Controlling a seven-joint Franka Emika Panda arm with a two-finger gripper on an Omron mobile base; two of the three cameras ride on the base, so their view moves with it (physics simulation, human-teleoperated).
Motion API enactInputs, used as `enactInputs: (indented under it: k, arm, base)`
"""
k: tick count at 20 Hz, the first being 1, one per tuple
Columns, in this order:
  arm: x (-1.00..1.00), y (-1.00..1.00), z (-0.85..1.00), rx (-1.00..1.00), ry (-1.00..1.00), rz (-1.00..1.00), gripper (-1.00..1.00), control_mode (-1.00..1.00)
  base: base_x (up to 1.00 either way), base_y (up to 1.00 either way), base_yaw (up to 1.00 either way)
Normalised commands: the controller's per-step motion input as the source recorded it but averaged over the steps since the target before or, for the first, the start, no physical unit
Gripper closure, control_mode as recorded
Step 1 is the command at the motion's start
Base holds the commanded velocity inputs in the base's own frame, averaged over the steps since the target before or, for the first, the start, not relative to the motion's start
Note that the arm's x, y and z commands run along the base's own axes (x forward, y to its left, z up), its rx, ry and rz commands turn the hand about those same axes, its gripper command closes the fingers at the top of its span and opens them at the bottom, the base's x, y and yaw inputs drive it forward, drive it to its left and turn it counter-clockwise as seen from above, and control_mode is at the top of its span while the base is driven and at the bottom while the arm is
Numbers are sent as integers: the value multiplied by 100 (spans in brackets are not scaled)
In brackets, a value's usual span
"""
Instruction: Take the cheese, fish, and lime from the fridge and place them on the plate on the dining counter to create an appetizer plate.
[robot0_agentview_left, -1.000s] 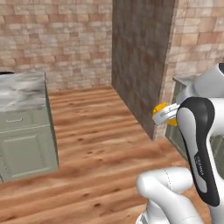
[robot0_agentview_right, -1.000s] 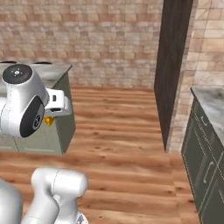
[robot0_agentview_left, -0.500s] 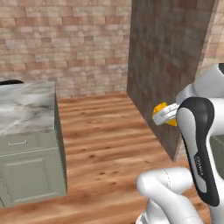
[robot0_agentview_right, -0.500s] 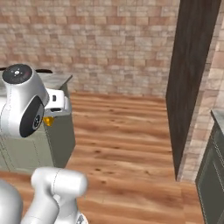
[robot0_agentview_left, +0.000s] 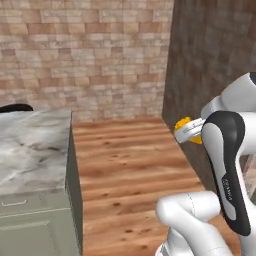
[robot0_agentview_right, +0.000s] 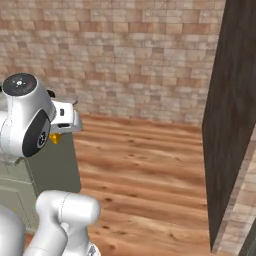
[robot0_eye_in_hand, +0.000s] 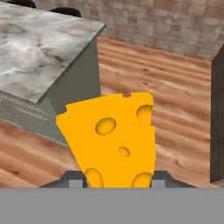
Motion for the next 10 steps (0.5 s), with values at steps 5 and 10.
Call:
enactInputs:
  k: [5, 10]
  arm:
    - [0, 0, 0, 0, 0, 0, 100, 100]
    - [0, 0, 0, 0, 0, 0, 100, 100]
  base:
    - [100, -29, 19]
    - [100, -37, 29]
